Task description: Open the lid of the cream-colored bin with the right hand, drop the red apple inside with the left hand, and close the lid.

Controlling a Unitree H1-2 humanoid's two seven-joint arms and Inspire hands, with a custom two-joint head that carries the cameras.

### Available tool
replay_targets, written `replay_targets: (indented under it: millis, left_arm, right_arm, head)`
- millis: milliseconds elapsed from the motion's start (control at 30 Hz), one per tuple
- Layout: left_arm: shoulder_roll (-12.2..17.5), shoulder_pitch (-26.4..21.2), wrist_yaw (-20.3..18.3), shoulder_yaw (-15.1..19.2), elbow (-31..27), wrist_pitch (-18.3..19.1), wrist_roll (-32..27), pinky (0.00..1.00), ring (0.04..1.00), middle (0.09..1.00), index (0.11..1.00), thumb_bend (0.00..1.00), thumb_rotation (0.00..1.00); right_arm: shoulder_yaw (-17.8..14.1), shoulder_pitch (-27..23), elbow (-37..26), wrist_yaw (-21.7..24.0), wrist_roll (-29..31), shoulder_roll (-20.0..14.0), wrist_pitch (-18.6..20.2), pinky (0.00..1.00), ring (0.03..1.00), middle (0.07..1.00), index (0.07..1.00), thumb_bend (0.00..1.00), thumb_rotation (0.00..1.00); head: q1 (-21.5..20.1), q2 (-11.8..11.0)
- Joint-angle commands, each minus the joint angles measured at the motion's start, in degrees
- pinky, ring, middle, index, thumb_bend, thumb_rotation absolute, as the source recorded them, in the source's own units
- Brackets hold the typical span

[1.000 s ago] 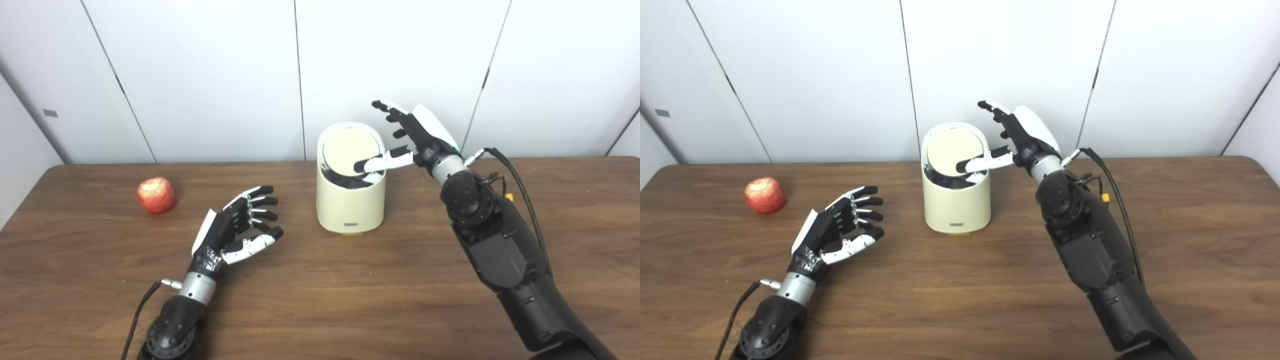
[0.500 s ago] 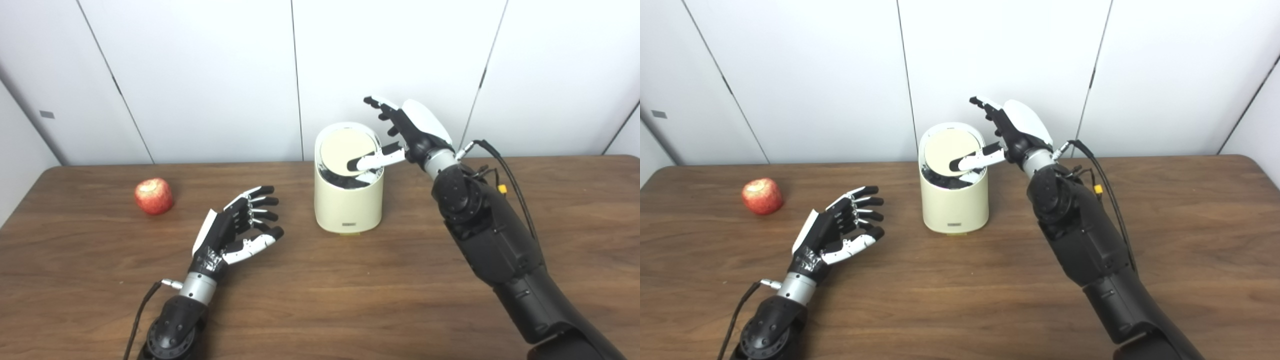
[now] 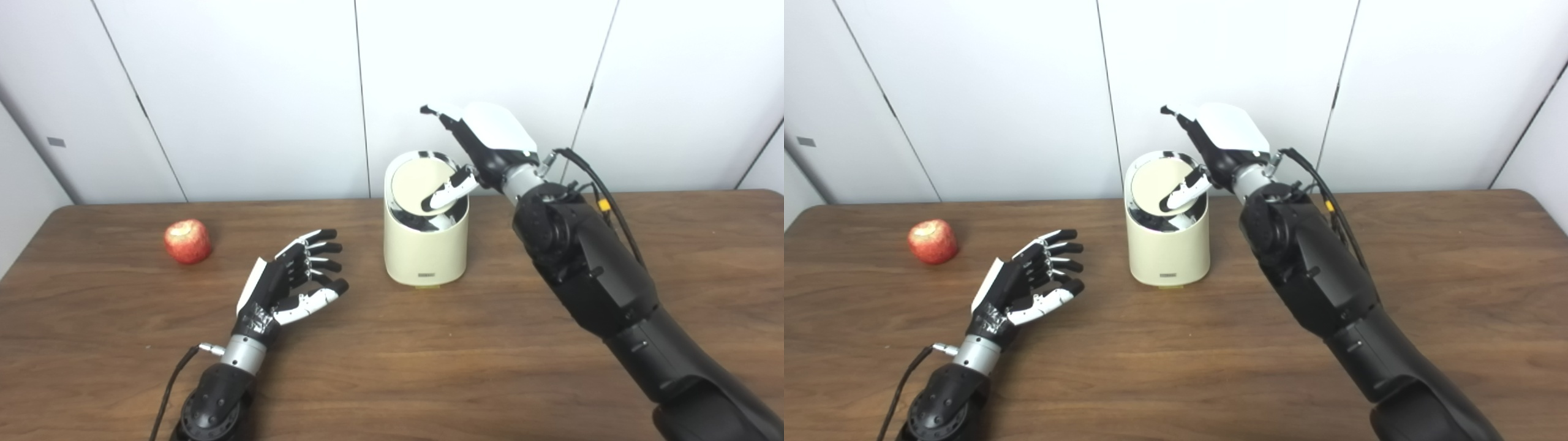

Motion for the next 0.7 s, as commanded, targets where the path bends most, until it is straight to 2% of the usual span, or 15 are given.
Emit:
replay_targets:
  millis: [0,67,200,333,433,533,567,667]
  left_arm:
    - [0.5,-1.2,0.6,0.3,-2.2,-0.4,0.4,0.54,0.655,0.758,0.829,0.71,0.25]
    - [0.6,-1.1,0.4,0.3,-2.4,-0.2,0.3,0.53,0.653,0.76,0.832,0.71,0.25]
    - [0.9,-1.1,0.3,0.4,-2.1,-0.4,0.1,0.53,0.655,0.763,0.836,0.7,0.24]
    - [1.0,-1.2,0.4,0.4,-1.9,-0.5,0.4,0.53,0.652,0.762,0.834,0.69,0.24]
    - [1.0,-1.4,0.1,0.3,-1.6,-0.5,0.1,0.53,0.656,0.761,0.835,0.69,0.24]
    - [1.0,-1.5,0.0,0.4,-1.3,-0.6,-0.2,0.53,0.658,0.759,0.833,0.71,0.24]
    - [0.9,-1.6,0.0,0.4,-1.4,-0.6,-0.3,0.53,0.657,0.759,0.832,0.71,0.24]
    - [0.8,-1.7,0.0,0.3,-1.0,-0.8,-0.3,0.54,0.654,0.758,0.831,0.71,0.23]
  right_arm:
    - [1.6,0.6,1.4,3.4,-4.2,-2.4,3.0,0.61,0.779,0.9,0.868,0.86,0.05]
    - [2.4,0.6,1.4,5.5,-5.6,-2.6,4.1,0.61,0.772,0.903,0.862,0.84,0.01]
    - [3.0,0.7,1.7,8.6,-7.8,-2.5,4.8,0.61,0.778,0.898,0.854,0.82,0.0]
    - [2.1,1.2,1.4,8.2,-6.5,-2.5,3.7,0.62,0.787,0.894,0.854,0.81,0.0]
    - [-1.2,2.1,-0.2,6.8,-2.3,-2.0,2.2,0.63,0.779,0.871,0.845,0.81,0.03]
    - [-6.3,2.9,-4.3,8.0,2.6,-0.5,4.4,0.68,0.845,0.896,0.858,0.78,0.16]
    - [-8.1,3.3,-5.8,7.9,4.2,0.0,4.7,0.67,0.845,0.896,0.858,0.78,0.17]
    - [-12.7,4.7,-9.2,5.5,9.4,0.7,3.2,0.59,0.765,0.857,0.843,0.77,0.18]
  head:
    - [0.1,0.0]
    - [0.1,0.0]
    - [0.0,-0.1]
    - [-0.2,-0.3]
    - [-0.1,-0.5]
    - [-0.1,-0.5]
    - [-0.1,-0.5]
    - [-0.3,-0.8]
